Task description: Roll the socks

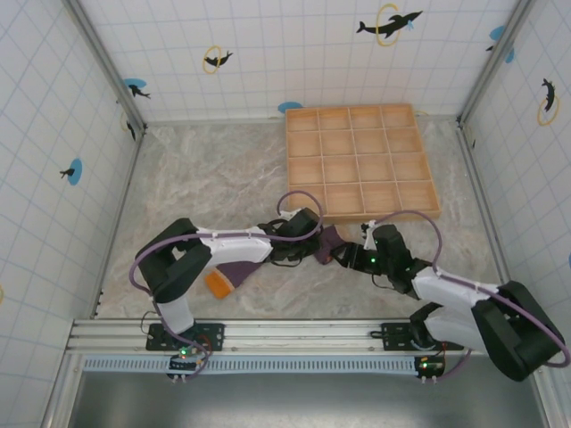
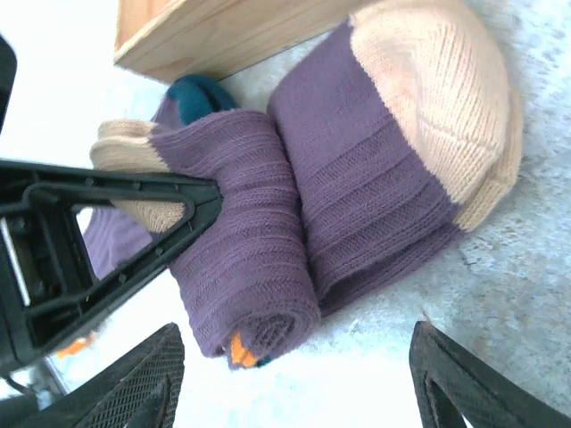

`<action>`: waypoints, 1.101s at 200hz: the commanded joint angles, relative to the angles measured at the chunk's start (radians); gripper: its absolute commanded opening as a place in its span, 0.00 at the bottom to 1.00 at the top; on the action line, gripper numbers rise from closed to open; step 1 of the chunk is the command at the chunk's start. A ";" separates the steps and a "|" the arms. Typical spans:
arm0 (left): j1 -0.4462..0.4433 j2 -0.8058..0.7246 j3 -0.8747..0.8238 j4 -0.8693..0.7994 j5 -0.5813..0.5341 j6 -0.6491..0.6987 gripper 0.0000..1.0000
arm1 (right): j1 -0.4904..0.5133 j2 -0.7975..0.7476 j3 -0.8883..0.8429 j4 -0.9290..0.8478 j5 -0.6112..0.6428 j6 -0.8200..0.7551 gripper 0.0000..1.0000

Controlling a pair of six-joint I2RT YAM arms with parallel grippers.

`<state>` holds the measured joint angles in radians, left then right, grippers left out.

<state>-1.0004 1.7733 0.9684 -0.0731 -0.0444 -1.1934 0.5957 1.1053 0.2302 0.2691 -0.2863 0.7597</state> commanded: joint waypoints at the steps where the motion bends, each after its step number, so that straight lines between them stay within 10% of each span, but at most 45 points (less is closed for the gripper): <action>1: 0.006 -0.013 0.035 -0.196 -0.020 -0.019 0.00 | 0.078 -0.065 0.051 -0.129 0.188 -0.205 0.70; 114: 0.005 0.014 0.098 -0.249 0.058 -0.043 0.00 | 0.573 -0.053 -0.074 0.237 0.750 -0.802 0.71; 220: 0.005 0.016 0.084 -0.218 0.083 -0.055 0.00 | 0.600 0.233 -0.029 0.468 0.799 -0.891 0.67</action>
<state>-0.9993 1.7737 1.0500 -0.2611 0.0193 -1.2316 1.1912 1.2964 0.1688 0.6388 0.4862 -0.1158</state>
